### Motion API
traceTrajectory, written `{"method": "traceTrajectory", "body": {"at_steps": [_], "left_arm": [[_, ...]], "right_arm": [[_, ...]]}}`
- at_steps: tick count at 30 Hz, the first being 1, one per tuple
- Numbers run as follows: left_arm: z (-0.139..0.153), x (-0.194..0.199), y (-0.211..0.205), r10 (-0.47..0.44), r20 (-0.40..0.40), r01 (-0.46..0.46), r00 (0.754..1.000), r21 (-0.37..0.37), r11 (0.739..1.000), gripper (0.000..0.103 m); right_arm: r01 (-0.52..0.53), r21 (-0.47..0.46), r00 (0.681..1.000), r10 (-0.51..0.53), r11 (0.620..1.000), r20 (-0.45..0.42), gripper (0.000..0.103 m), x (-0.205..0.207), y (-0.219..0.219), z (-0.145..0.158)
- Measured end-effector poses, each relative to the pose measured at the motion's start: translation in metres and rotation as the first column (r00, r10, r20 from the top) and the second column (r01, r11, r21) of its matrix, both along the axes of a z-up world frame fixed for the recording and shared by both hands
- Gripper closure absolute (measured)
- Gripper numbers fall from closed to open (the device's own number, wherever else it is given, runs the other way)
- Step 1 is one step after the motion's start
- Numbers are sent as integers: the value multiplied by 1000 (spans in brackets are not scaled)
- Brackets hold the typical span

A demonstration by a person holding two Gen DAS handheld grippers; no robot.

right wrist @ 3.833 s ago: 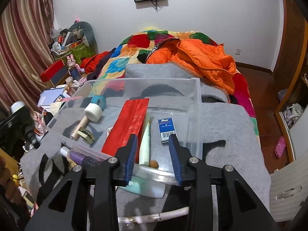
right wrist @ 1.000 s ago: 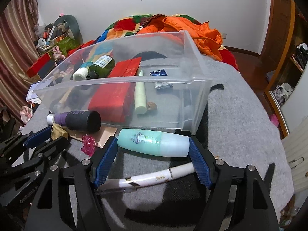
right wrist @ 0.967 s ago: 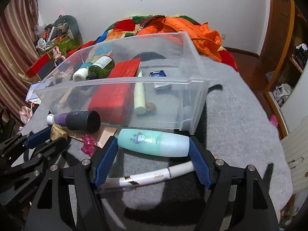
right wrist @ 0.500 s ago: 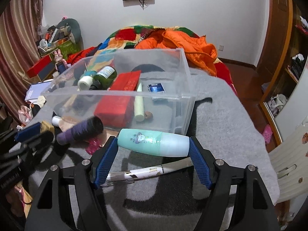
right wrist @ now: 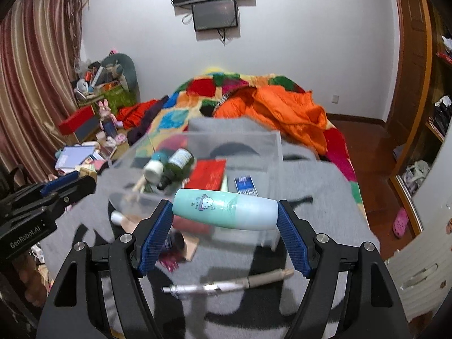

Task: Organize objects
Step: 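Lift the eraser block with the left gripper while the right carries the mint bottle over the box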

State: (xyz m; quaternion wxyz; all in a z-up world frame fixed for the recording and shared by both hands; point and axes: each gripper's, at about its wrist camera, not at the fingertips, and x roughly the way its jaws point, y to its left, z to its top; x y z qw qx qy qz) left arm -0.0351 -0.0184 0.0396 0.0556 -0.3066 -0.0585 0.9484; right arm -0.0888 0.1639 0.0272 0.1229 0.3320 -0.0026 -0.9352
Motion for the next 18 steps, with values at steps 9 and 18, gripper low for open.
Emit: {"method": "traceTrajectory", "body": {"at_steps": [9,18], "left_arm": [[-13,-26,-1,23,36,-23,999,-2,1000,64],[-22,-31,-7,13,65,-14,998,13,1000,64]], "right_arm": [[-12,18,1000,11,1000,25,32,-32,-10,-10],[-12,-19,996,14,1000,90,32,-57,-7,-26]]}}
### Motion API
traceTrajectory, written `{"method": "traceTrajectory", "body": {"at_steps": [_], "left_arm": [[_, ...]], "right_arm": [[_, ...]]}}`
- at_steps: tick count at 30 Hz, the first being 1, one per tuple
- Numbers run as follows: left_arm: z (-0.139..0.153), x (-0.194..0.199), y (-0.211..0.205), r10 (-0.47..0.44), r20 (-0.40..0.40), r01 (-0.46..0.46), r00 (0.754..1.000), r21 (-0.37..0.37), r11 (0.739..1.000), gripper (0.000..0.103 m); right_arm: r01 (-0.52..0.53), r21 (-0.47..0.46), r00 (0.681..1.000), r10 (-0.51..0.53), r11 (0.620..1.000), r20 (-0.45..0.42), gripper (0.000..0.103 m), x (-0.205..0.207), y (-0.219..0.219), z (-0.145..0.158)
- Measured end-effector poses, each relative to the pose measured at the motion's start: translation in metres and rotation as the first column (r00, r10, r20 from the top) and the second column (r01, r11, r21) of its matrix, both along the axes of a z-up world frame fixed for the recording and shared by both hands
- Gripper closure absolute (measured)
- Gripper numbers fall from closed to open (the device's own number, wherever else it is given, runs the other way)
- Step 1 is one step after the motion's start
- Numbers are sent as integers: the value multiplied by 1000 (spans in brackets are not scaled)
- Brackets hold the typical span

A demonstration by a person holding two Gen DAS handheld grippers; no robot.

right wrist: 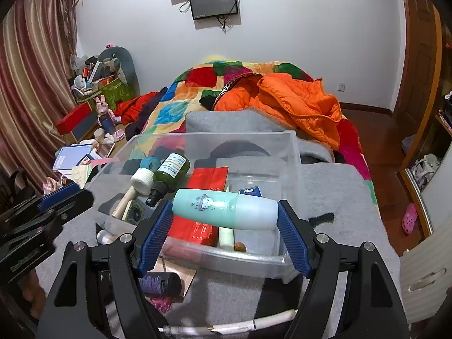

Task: Organize objects
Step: 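Lift the eraser block with the left gripper while the right carries the mint bottle over the box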

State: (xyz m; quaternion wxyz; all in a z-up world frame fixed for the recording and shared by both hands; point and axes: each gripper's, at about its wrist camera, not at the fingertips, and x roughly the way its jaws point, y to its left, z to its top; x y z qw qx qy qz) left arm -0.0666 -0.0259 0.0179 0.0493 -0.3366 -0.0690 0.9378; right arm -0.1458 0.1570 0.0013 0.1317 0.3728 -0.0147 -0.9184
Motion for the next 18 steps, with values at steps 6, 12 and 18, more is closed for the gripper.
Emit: {"method": "traceTrajectory", "body": {"at_steps": [6,12,18], "left_arm": [[-15,11,4,-17,50,17,999,-4,1000,63],[-51,8,8,-33,173,26,984,38,999,59],[-61,6,16,-40,205,29,978,56,998,46]], "right_arm": [[-27,1,999,26,1000,34,32,-9,-6,-6],[-48,23,997,46,999,61,32,-14,-13,-14],[-51,21,996,49,998,71,32,-14,-14,-15]]}}
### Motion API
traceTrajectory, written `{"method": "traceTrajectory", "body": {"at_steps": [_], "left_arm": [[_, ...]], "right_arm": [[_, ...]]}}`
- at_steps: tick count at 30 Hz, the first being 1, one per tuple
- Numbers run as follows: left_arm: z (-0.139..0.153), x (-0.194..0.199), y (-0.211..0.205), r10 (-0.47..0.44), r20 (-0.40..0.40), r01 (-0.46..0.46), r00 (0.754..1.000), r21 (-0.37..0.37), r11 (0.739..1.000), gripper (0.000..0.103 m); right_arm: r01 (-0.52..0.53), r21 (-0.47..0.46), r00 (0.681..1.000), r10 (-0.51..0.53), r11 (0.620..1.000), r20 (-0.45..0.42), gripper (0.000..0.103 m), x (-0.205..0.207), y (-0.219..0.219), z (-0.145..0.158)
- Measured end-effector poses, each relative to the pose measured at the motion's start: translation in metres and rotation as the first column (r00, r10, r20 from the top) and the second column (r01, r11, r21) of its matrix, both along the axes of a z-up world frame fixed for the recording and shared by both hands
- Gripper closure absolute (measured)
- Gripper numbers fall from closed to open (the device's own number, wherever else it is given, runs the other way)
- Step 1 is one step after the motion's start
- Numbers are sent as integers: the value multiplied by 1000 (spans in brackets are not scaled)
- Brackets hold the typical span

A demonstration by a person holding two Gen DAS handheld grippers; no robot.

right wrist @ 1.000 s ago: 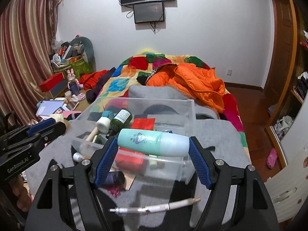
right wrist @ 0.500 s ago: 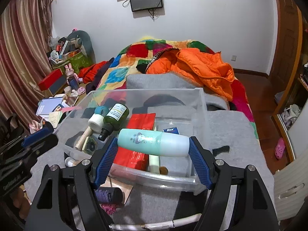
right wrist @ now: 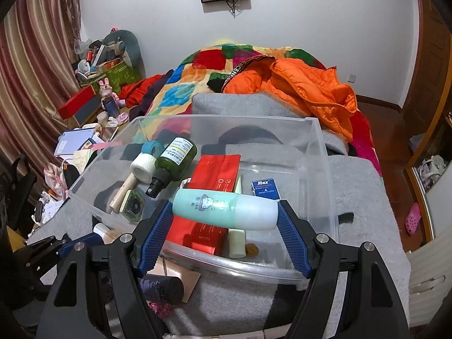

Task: Organize objects
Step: 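Lift the eraser block with the left gripper while the right carries the mint bottle over the box, then lower the eraser block into the box with the left gripper while the right reaches toward the pink keychain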

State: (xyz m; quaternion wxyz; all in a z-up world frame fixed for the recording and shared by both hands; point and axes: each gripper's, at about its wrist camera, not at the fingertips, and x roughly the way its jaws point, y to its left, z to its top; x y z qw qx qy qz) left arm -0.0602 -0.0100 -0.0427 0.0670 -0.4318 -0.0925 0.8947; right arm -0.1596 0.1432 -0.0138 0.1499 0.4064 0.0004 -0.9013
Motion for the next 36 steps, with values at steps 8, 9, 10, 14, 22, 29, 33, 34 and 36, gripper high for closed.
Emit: {"method": "traceTrajectory", "body": {"at_steps": [8,9,10,14,22,29,33,34,36], "left_arm": [[0,-1,10,23,-4,-23,1000,-28,999,45],[0,0,12,31,-9,-31,999,-45,998,45],[0,1,13,39,-12,-39,999,-59,997,48],[-2,3,13,55,-13,-56,998,-73,996,57],[-3,10,6,66,-2,-66,998,-37,997,73],[0,20,-8,66,10,-66,998,9,998,88],[3,23,-10,38,15,-39,999,19,999,88],[2,21,-9,35,19,-35,999,8,999,88],[-1,14,-7,22,46,-23,999,7,1000,82]], "right_arm": [[-4,9,1000,4,1000,-9,30,3,2,2],[-5,12,1000,5,1000,-13,28,4,2,2],[-4,15,1000,5,1000,-17,28,5,2,3],[-7,16,999,7,1000,-31,27,13,5,7],[-12,-16,999,11,1000,-44,25,39,17,17],[-46,-43,998,45,998,-32,25,59,17,19],[-79,-17,997,79,997,-21,25,66,9,12],[-86,-12,996,86,996,-11,25,66,7,9],[-93,-9,996,94,996,12,25,67,4,1]]}}
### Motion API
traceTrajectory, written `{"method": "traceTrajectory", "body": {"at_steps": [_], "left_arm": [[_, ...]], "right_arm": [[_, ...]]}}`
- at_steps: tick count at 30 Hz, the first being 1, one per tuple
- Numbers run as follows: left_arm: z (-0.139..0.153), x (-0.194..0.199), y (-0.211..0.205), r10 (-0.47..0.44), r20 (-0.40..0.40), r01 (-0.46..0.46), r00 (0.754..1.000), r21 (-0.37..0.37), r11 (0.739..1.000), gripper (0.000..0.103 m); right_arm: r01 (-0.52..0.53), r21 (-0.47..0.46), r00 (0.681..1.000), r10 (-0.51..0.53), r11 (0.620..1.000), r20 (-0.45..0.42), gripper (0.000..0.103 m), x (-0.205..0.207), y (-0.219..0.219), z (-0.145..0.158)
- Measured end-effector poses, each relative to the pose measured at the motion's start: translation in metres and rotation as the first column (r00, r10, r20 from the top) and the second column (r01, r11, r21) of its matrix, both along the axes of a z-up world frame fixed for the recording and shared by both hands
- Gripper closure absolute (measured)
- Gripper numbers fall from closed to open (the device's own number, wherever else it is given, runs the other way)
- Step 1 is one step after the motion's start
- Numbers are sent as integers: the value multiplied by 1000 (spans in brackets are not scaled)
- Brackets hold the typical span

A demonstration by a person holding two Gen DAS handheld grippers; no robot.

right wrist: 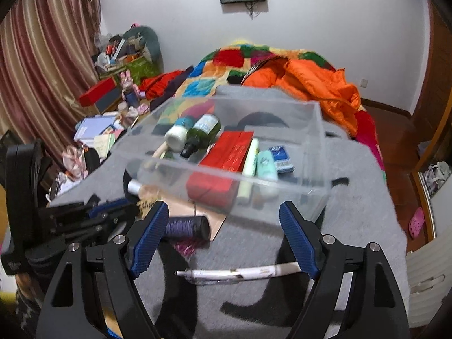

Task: Organize objects
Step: 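Lower the eraser block into the box with the left gripper while the right reaches toward the pink keychain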

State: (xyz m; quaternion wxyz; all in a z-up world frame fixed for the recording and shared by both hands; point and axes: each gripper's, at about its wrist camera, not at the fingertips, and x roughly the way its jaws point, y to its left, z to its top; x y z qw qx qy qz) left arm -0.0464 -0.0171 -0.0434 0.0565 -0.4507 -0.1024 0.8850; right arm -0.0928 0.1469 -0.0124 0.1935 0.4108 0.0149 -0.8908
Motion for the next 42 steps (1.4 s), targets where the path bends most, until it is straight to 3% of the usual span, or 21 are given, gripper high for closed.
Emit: {"method": "traceTrajectory", "body": {"at_steps": [2,5,8,14,17,23,31,36,42], "left_arm": [[-3,-6,2,-5,15,5,1000,9,1000,64],[-7,-10,4,-3,27,2,1000,17,1000,53],[-9,-16,5,15,38,-16,999,34,999,50],[-11,-20,21,45,32,-44,998,-34,998,50],[-11,-18,22,43,26,-41,999,-60,997,60],[-5,-1,13,38,19,-38,999,-24,999,60],[49,13,10,21,-140,-26,990,-35,999,60],[74,-6,8,-3,-214,-14,977,-80,997,60],[70,-41,7,-20,-189,-1,982,-109,994,60]], "right_arm": [[-1,0,1000,1,1000,23,25,-1,-1,-7],[2,-7,999,-2,1000,47,25,0,2,-14],[11,-9,998,-11,1000,59,25,0,7,-18],[20,-20,996,-18,1000,89,25,-1,13,-27],[18,-29,995,-15,999,102,25,-1,14,-31],[-5,-28,993,8,1000,116,25,0,8,-36],[-39,-8,993,40,999,111,25,2,-9,-38],[-63,17,993,61,998,96,25,-2,-23,-37],[-71,1,993,70,997,99,25,-9,-33,-37]]}}
